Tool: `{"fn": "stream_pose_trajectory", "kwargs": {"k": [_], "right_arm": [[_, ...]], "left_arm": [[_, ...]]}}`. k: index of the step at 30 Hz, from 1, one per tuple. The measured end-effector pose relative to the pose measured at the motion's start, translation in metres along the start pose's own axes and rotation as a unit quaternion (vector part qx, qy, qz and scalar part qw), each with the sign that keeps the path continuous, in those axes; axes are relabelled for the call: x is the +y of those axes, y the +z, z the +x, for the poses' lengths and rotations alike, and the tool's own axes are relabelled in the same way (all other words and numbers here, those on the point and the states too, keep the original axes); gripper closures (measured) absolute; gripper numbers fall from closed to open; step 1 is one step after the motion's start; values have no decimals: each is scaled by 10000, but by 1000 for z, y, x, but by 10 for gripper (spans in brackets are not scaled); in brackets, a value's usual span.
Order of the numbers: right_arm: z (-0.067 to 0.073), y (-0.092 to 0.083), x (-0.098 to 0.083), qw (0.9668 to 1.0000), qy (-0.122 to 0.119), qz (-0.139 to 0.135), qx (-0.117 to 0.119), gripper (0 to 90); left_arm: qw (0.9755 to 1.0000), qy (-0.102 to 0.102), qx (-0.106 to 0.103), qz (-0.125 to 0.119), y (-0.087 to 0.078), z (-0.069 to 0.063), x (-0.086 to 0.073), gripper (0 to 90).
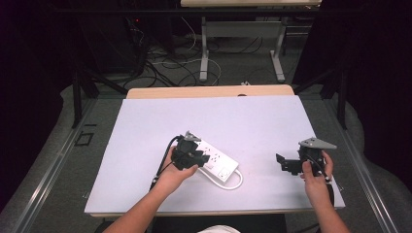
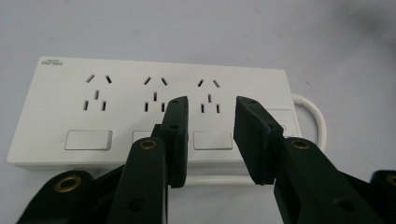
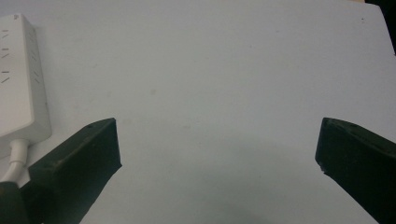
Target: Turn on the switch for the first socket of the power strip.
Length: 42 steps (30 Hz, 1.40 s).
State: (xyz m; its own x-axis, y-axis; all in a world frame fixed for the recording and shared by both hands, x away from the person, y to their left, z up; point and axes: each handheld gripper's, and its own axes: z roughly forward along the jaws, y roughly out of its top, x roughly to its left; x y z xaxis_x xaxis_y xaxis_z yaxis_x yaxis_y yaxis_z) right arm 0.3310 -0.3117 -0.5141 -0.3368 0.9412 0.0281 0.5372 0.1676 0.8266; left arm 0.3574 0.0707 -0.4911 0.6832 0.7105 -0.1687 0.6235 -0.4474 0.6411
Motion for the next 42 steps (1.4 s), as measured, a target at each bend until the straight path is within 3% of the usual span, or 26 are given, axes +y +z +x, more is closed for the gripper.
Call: {"fn": "stream_pose_trajectory", "kwargs": {"k": [10, 14, 15, 18, 20, 28, 33, 42], "right_arm": [[0, 1, 0, 10000, 5, 22, 41, 0], [1, 2, -1, 10000, 49, 3, 41, 0], [1, 2, -1, 10000, 42, 2, 35, 0], [1, 2, -1, 10000, 38, 3, 44, 0], [1, 2, -1, 10000, 54, 2, 46, 0], [0, 2, -1, 10000, 18, 29, 81, 0], [0, 2, -1, 10000, 27, 21, 59, 0], [0, 2, -1, 10000, 27, 31, 79, 0]], "left_arm": [[10000, 41, 53, 20, 11, -4, -4, 734], [9996, -251, -87, 135, 15, -4, -4, 767], [9988, -459, -139, 114, 17, -5, -4, 771], [9980, -486, -275, 301, 18, -3, -1, 786], [9968, -659, -293, 353, 21, -5, -1, 790], [9961, -720, -214, 456, 29, -7, 1, 806], [9966, -632, -191, 484, 32, -8, 1, 813], [9965, -654, -150, 508, 36, -10, 0, 830]]}}
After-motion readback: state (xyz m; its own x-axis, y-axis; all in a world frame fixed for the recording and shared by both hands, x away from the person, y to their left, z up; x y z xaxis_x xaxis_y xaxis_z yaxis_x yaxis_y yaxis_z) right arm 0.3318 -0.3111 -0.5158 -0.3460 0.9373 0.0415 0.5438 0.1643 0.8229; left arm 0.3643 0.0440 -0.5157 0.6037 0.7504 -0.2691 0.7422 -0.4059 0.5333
